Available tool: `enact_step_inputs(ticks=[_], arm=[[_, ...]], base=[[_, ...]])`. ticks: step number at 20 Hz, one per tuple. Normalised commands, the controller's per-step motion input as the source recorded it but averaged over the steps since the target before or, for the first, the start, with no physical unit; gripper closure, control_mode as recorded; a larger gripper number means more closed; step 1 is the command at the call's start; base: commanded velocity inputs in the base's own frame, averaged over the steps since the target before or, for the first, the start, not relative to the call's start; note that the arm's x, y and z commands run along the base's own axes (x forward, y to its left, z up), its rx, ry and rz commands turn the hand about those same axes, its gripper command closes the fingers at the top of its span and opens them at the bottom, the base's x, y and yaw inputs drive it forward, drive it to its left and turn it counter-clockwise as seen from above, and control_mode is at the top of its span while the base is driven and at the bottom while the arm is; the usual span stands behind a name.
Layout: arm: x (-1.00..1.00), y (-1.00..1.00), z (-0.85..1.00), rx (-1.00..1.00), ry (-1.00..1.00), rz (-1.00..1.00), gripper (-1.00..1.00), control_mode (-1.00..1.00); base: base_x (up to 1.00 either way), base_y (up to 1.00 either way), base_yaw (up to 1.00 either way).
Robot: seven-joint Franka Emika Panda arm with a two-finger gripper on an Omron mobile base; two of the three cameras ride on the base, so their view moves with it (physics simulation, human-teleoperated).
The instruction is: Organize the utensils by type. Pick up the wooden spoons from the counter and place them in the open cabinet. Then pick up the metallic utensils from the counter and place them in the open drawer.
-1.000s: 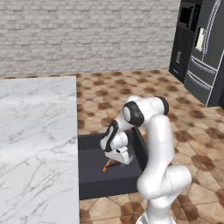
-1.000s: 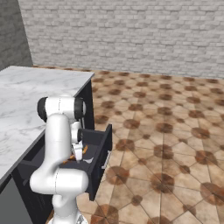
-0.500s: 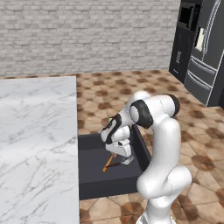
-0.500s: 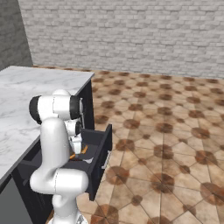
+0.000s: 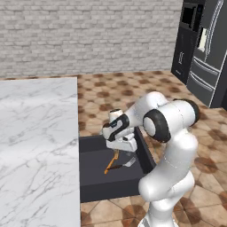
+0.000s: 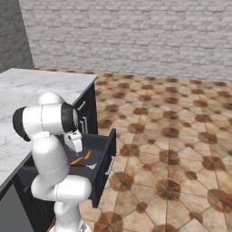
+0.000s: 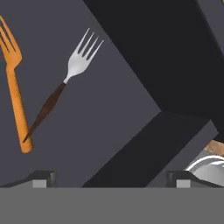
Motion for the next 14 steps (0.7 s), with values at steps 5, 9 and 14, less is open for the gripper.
enact_step_inputs(ticks=[5, 9, 14], arm=[[-0.43, -0.1, 0.72, 0.0, -0.03, 0.28, -1.0, -1.0], [-0.41, -0.17, 0.68, 0.06, 0.0, 0.25, -1.0, -1.0], [-0.44, -0.22, 0.59, 0.12, 0.0, 0.22, -1.0, -1.0]], base=[[0.0, 0.0, 0.0], [0.0, 0.0, 0.0], [0.0, 0.0, 0.0]])
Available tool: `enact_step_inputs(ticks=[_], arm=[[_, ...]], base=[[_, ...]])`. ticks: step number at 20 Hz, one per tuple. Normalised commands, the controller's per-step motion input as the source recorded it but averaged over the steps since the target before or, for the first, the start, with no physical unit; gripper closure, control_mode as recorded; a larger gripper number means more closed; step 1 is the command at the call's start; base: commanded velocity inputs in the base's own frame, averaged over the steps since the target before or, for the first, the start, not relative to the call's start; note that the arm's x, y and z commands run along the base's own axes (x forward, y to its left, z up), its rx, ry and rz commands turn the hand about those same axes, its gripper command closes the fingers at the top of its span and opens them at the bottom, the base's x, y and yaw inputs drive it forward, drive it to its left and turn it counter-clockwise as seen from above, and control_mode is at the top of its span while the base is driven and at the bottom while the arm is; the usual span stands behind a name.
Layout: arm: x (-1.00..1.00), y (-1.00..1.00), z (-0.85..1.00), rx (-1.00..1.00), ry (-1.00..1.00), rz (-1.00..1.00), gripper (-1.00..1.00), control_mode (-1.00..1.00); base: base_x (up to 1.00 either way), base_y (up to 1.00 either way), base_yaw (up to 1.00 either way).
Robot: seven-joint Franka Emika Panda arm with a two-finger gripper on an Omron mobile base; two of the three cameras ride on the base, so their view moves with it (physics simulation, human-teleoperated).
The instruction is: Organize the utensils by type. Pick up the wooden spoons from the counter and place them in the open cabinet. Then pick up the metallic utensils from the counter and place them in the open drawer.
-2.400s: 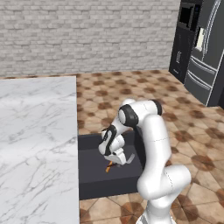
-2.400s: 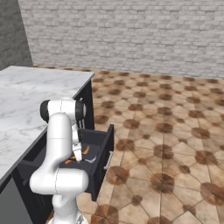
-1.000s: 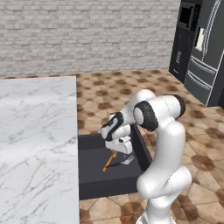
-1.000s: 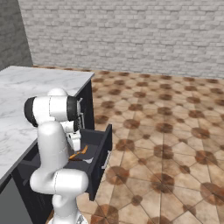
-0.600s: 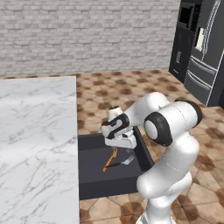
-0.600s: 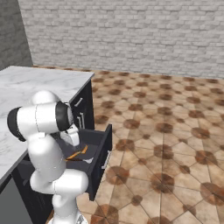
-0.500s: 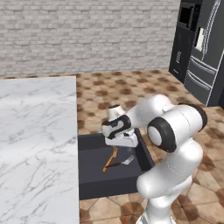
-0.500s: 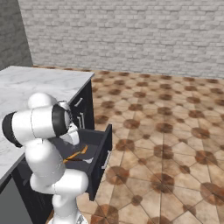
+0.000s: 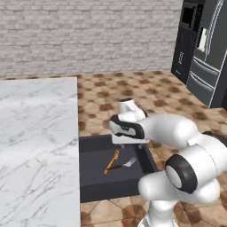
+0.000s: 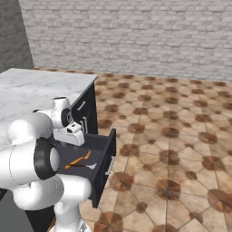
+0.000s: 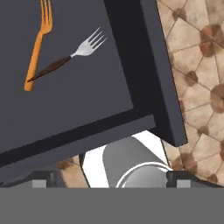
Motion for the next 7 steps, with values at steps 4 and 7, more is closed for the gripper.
enact_step_inputs(ticks=[4, 7], arm=[[-0.64, -0.29, 0.42, 0.13, -0.04, 0.21, -1.0, -1.0], [-0.74, -0.32, 0.37, 0.11, -0.21, 0.24, -1.0, -1.0]], base=[[0.0, 0.0, 0.0], [0.0, 0.0, 0.0]])
